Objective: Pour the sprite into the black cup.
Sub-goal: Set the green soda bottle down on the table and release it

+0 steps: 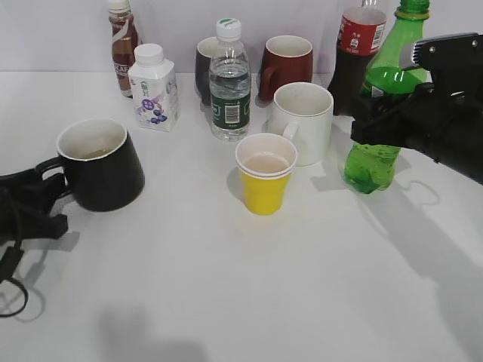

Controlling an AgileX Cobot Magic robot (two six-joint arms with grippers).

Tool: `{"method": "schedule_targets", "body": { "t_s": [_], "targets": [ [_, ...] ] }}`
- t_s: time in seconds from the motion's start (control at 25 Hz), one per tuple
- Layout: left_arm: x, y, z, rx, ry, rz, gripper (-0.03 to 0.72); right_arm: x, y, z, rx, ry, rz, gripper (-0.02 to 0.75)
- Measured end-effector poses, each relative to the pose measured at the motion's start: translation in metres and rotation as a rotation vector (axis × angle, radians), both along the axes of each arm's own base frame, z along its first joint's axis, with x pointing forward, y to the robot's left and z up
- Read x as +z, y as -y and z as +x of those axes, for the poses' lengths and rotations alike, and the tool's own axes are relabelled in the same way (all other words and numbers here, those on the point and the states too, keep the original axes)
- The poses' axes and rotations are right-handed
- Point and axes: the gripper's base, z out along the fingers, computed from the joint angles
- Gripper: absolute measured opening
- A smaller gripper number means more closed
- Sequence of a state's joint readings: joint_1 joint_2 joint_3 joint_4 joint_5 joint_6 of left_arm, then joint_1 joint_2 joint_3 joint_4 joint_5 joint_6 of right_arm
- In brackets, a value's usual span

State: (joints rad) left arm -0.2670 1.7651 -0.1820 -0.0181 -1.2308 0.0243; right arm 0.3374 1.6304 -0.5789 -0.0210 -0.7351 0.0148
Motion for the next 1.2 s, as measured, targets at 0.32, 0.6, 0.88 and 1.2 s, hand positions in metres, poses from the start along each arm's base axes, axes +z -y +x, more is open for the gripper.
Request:
{"method": "schedule_targets", "body": {
  "t_s": [0.32, 0.6, 0.88, 1.2],
  "targets": [
    [0.002, -0.001, 0.007, 0.031, 0.011, -0.006, 0.339, 0.0, 0.0, 0.0, -0.003, 0.001, 0.0, 0.422],
    [-0.001, -0.001, -0.007, 0.021, -0.005, 0.0, 0.349, 0.0, 0.0, 0.0, -0.005, 0.001, 0.002, 0.422],
    [-0.003, 0.006, -0.012, -0.018, -0.037, 0.008, 0.357, 0.0, 0.002, 0.001, -0.022, -0.002, 0.013, 0.422],
    [0.016, -0.001, -0.022, 0.026, 0.032, -0.02, 0.361, 0.0, 0.002, 0.001, -0.031, -0.003, 0.016, 0.422]
  ]
}}
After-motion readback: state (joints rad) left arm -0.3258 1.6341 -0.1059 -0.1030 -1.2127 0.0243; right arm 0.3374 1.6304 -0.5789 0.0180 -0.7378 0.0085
